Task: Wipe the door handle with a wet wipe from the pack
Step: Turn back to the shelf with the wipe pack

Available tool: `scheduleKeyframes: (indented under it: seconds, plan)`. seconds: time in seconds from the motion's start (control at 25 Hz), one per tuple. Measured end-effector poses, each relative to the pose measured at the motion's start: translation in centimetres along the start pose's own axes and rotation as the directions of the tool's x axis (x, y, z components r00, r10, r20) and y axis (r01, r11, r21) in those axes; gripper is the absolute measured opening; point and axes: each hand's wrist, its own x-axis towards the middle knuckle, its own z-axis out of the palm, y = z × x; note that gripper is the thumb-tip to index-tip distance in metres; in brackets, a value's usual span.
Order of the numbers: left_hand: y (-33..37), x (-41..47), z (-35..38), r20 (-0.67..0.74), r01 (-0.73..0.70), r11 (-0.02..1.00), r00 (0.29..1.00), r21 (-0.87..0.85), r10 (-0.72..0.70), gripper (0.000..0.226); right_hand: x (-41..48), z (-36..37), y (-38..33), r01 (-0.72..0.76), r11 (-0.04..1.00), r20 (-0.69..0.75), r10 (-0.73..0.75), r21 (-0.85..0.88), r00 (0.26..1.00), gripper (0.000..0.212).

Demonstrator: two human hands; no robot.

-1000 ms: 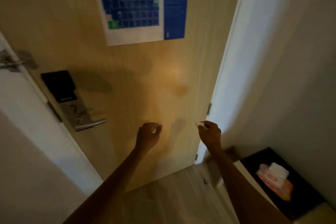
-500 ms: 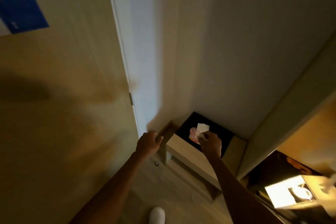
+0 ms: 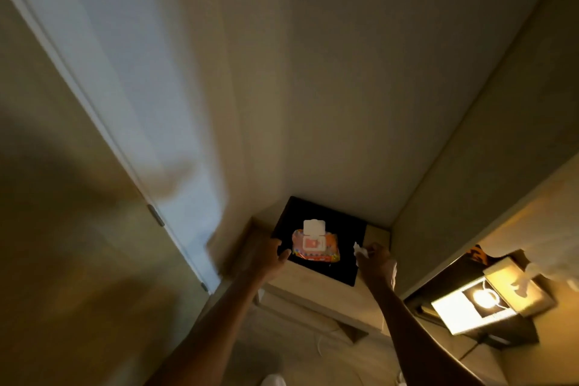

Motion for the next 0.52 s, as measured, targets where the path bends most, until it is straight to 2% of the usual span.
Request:
scheduleKeyframes:
  seconds: [0.28, 0.4, 0.52]
  plan:
    - [1.0, 6.5, 1.0, 0.075, -0.029, 0.999, 0.997, 0.045, 0.026, 0.047, 5.2, 0.9, 1.0, -0.157, 0.987, -0.026, 0.156, -0.038, 0.987, 0.015]
    - [1.8, 8.8, 1.7, 0.09, -0.048, 0.998, 0.995, 0.048, 0.044, 0.047, 7.6, 1.8, 1.8, -0.16, 0.985, -0.018, 0.159, -0.064, 0.987, 0.006]
    - [3.0, 10.8, 2.6, 0.124, -0.048, 0.999, 0.991, 0.003, 0.047, 0.05, 10.4, 2.6, 2.8, -0.132, 0.984, 0.03, 0.136, -0.119, 0.99, 0.011]
